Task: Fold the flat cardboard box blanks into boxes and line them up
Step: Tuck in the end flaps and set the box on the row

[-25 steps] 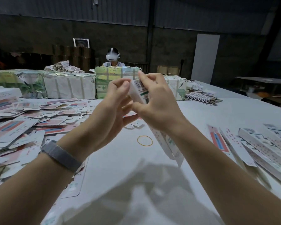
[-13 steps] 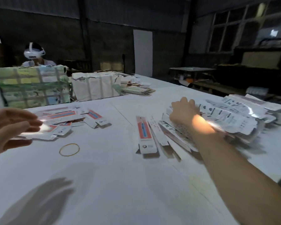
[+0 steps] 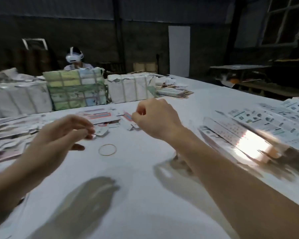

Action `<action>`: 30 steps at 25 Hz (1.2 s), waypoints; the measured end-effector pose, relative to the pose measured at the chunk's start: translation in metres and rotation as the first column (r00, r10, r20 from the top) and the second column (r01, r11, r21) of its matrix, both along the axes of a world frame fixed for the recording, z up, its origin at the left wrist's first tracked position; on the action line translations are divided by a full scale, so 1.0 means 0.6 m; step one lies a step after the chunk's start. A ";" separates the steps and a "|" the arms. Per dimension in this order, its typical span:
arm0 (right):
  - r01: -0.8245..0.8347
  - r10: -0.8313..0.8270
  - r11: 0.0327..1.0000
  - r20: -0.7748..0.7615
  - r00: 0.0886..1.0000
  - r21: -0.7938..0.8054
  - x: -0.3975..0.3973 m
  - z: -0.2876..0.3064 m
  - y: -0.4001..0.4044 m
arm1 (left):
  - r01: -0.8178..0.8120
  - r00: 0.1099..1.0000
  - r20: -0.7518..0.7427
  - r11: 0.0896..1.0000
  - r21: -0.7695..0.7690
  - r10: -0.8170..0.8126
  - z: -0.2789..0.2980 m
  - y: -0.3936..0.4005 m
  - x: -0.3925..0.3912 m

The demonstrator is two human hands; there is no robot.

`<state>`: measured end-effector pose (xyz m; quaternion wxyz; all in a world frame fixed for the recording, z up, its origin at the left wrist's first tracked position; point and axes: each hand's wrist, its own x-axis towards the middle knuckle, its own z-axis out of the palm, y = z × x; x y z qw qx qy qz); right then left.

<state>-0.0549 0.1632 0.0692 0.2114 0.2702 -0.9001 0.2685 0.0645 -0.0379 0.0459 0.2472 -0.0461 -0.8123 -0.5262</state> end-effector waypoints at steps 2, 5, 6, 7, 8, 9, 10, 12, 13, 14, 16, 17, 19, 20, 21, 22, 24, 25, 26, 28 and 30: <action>-0.127 0.128 0.991 0.018 0.992 -0.044 0.037 0.001 -0.071 | -0.024 1.000 0.016 0.999 -0.048 0.025 0.018 -0.002 0.010; -0.231 0.236 0.966 0.036 0.971 -0.113 0.070 0.009 -0.162 | -0.143 0.987 0.042 0.972 -0.187 0.154 0.016 -0.065 0.007; -0.241 0.249 0.960 0.042 0.968 -0.141 0.075 0.011 -0.184 | -0.199 0.968 0.096 0.941 -0.274 0.233 0.016 -0.090 0.002; -0.251 0.262 0.955 0.050 0.964 -0.160 0.078 0.010 -0.202 | -0.238 0.929 0.174 0.888 -0.393 0.327 0.013 -0.122 -0.002; -0.267 0.280 0.949 0.058 0.958 -0.169 0.083 0.006 -0.221 | -0.237 0.855 0.273 0.799 -0.552 0.442 0.006 -0.161 0.001; -0.283 0.297 0.943 0.062 0.953 -0.174 0.086 0.000 -0.235 | -0.176 0.744 0.380 0.710 -0.682 0.549 -0.001 -0.196 0.009; -0.297 0.311 0.938 0.058 0.949 -0.178 0.089 -0.007 -0.247 | -0.084 0.620 0.478 0.657 -0.749 0.623 -0.009 -0.223 0.019; -0.308 0.320 0.936 0.042 0.947 -0.172 0.091 -0.021 -0.261 | 0.073 0.437 0.610 0.650 -0.757 0.661 -0.017 -0.249 0.034; -0.310 0.321 0.935 0.042 0.946 -0.172 0.090 -0.026 -0.264 | 0.118 0.406 0.630 0.645 -0.755 0.662 -0.020 -0.253 0.036; -0.317 0.328 0.932 0.041 0.944 -0.176 0.089 -0.030 -0.265 | 0.140 0.407 0.611 0.614 -0.777 0.679 -0.024 -0.256 0.036; -0.329 0.341 0.928 0.042 0.939 -0.176 0.091 -0.036 -0.264 | 0.133 0.435 0.521 0.520 -0.844 0.734 -0.030 -0.258 0.033; -0.334 0.346 0.926 0.044 0.937 -0.176 0.094 -0.038 -0.263 | 0.102 0.437 0.474 0.481 -0.871 0.764 -0.029 -0.256 0.036; -0.346 0.359 0.920 0.045 0.932 -0.182 0.095 -0.038 -0.261 | 0.044 0.429 0.426 0.453 -0.890 0.796 -0.031 -0.249 0.038; -0.351 0.364 0.918 0.046 0.930 -0.184 0.096 -0.038 -0.260 | 0.032 0.435 0.411 0.442 -0.896 0.801 -0.034 -0.242 0.037; -0.353 0.367 0.917 0.048 0.929 -0.185 0.097 -0.037 -0.258 | 0.026 0.444 0.381 0.413 -0.910 0.811 -0.039 -0.234 0.033; -0.356 0.370 0.916 0.049 0.928 -0.184 0.097 -0.037 -0.256 | 0.023 0.455 0.336 0.366 -0.930 0.825 -0.044 -0.225 0.029; -0.361 0.374 0.915 0.046 0.926 -0.178 0.098 -0.035 -0.255 | 0.028 0.470 0.247 0.265 -0.964 0.847 -0.049 -0.207 0.024; -0.362 0.375 0.915 0.045 0.926 -0.180 0.098 -0.034 -0.253 | 0.021 0.472 0.211 0.228 -0.973 0.856 -0.049 -0.200 0.021; -0.364 0.378 0.911 0.043 0.925 -0.192 0.098 -0.032 -0.252 | -0.004 0.470 0.177 0.203 -0.979 0.865 -0.047 -0.192 0.022; -0.375 0.391 0.899 0.033 0.920 -0.225 0.101 -0.028 -0.251 | -0.071 0.480 0.106 0.160 -0.985 0.871 -0.041 -0.177 0.022; -0.378 0.395 0.896 0.029 0.918 -0.232 0.103 -0.025 -0.252 | -0.114 0.533 0.051 0.132 -0.985 0.844 -0.033 -0.154 0.018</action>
